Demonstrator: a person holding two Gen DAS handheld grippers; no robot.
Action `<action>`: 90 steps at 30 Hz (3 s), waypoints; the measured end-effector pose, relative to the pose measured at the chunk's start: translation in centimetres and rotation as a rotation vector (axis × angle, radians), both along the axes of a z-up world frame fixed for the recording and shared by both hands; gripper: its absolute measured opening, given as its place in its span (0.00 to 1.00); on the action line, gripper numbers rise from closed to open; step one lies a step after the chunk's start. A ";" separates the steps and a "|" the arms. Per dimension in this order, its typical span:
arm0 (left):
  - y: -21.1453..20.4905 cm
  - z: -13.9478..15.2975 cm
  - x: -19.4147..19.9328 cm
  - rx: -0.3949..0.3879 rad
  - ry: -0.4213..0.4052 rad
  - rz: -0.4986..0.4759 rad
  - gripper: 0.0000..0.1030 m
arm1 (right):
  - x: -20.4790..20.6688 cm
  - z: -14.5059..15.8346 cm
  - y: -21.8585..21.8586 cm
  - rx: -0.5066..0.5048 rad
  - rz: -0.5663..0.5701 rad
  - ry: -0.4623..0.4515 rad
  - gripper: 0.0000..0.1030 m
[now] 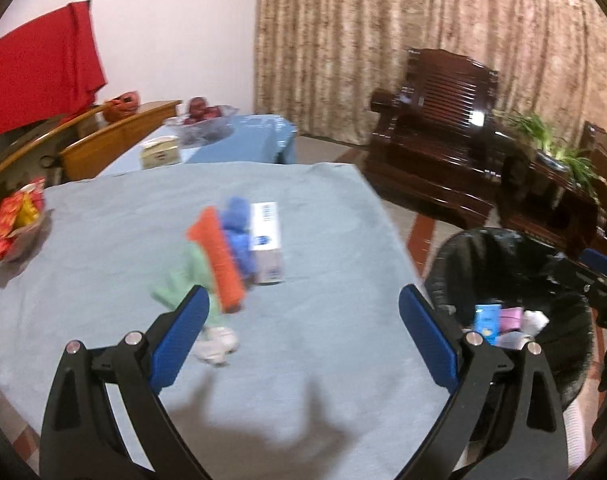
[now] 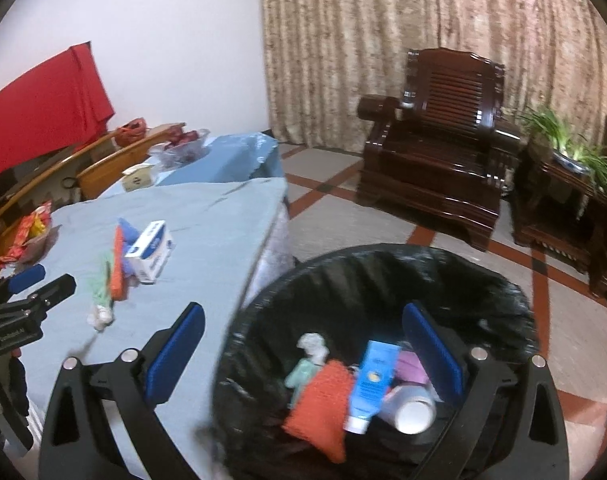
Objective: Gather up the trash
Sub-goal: 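Move both tools back over the table toward the glove and mesh sleeve, then grasp the white tissue and green glove together with the left gripper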
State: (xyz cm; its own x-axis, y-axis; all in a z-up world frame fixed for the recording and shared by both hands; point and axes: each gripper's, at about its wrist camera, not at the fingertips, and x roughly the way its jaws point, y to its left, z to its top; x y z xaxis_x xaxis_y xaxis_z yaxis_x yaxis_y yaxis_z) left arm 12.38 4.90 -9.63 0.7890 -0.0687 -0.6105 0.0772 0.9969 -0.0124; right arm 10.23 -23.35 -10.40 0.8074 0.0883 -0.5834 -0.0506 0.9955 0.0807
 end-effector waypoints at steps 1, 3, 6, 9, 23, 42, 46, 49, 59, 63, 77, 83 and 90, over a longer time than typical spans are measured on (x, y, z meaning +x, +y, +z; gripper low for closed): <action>0.7 0.0 0.0 0.005 0.000 0.014 0.90 | 0.3 -0.1 0.8 0.002 0.013 -0.002 0.94; 2.4 -0.2 -0.1 0.021 0.001 0.046 0.90 | 0.6 -0.3 2.0 0.006 0.030 -0.007 0.94; 4.3 -0.3 -0.3 0.035 -0.001 0.082 0.90 | 1.2 -0.7 4.0 0.017 0.068 -0.008 0.94; 6.4 -0.6 -0.4 0.043 0.005 0.122 0.90 | 1.9 -1.1 6.2 0.013 0.111 -0.001 0.94; 11.6 -3.8 1.0 0.055 0.071 0.211 0.90 | 4.8 -4.8 14.0 0.000 0.251 0.026 0.94; 9.7 -10.0 6.1 0.009 0.198 0.158 0.87 | 7.0 -6.1 14.2 -0.003 0.282 0.046 0.94; 9.2 -11.0 7.1 -0.024 0.226 0.132 0.79 | 7.1 -6.1 14.2 -0.009 0.285 0.046 0.94; 8.9 -11.5 7.5 -0.070 0.238 0.098 0.65 | 7.2 -6.2 14.3 -0.012 0.287 0.046 0.94; 10.0 -10.9 6.1 -0.173 0.219 0.077 0.26 | 7.4 -5.9 15.3 -0.024 0.304 0.039 0.94; 12.0 -9.4 4.8 -0.183 0.179 0.126 0.18 | 7.6 -5.9 15.8 -0.016 0.313 0.041 0.93; 14.6 -10.7 4.5 -0.180 0.248 0.159 0.24 | 8.0 -6.8 19.4 -0.023 0.360 0.059 0.92; 14.6 -12.3 5.0 -0.179 0.303 0.179 0.48 | 8.2 -7.4 19.1 -0.029 0.347 0.079 0.92; 14.1 -12.6 4.9 -0.137 0.279 0.154 0.28 | 8.5 -8.6 19.3 -0.031 0.347 0.104 0.90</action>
State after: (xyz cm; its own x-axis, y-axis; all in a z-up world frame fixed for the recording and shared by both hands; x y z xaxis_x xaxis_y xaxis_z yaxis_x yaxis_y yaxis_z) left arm 17.26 19.03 -22.18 0.6003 -0.0576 -0.7977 -0.0996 0.9843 -0.1460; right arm 18.73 -4.02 -18.98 0.6690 0.3273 -0.6673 -0.3787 0.9227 0.0729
